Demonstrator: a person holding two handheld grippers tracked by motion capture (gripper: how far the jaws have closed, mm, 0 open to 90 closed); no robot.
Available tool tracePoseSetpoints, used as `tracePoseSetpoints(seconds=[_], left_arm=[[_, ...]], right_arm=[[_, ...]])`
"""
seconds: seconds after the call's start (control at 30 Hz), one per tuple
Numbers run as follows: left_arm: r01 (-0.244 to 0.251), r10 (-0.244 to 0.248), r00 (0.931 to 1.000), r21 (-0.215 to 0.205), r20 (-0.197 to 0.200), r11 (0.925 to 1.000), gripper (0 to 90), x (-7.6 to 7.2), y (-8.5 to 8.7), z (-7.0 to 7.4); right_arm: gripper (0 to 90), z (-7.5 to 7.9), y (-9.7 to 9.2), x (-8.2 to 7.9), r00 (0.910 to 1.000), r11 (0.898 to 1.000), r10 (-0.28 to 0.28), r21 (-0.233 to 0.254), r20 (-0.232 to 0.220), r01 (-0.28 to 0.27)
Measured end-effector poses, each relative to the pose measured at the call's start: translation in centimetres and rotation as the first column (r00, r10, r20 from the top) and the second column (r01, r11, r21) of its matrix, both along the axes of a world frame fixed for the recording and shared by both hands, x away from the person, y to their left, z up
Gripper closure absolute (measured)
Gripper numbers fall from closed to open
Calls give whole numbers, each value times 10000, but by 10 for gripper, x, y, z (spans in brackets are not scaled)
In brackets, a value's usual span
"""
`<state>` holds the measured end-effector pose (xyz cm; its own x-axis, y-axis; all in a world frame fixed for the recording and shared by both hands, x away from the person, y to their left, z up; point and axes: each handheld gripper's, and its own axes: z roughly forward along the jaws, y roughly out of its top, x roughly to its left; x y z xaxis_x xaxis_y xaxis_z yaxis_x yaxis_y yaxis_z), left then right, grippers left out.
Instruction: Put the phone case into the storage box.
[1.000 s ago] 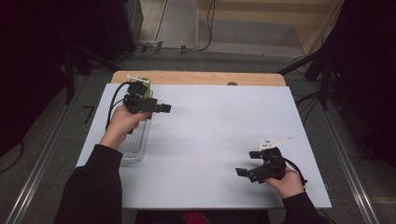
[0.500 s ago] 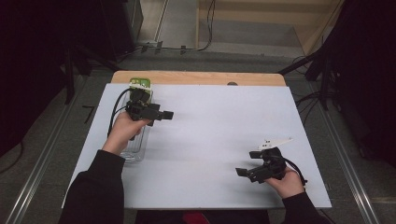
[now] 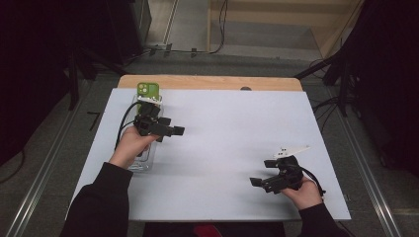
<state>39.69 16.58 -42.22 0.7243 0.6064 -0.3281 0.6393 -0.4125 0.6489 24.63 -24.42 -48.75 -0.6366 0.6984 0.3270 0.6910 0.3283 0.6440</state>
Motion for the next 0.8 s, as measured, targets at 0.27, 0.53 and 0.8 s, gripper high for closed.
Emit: tracePoseSetpoints(seconds=[0.27, 0.53, 0.8], left_arm=[[-3, 4, 10000, -330, 43, 9995, 158, -12, 4, 0], [23, -16, 9999, -450, 161, 9990, 185, -23, 7, 1], [131, -128, 9999, -550, 64, 9984, 193, -38, 9, -6]], right_arm=[[24, 0, -1, 0, 10000, 10000, -46, -9, -15, 46], [33, 0, -1, 0, 10000, 10000, -68, -13, -22, 68], [41, 1, -1, 0, 10000, 10000, -69, -28, -29, 69]])
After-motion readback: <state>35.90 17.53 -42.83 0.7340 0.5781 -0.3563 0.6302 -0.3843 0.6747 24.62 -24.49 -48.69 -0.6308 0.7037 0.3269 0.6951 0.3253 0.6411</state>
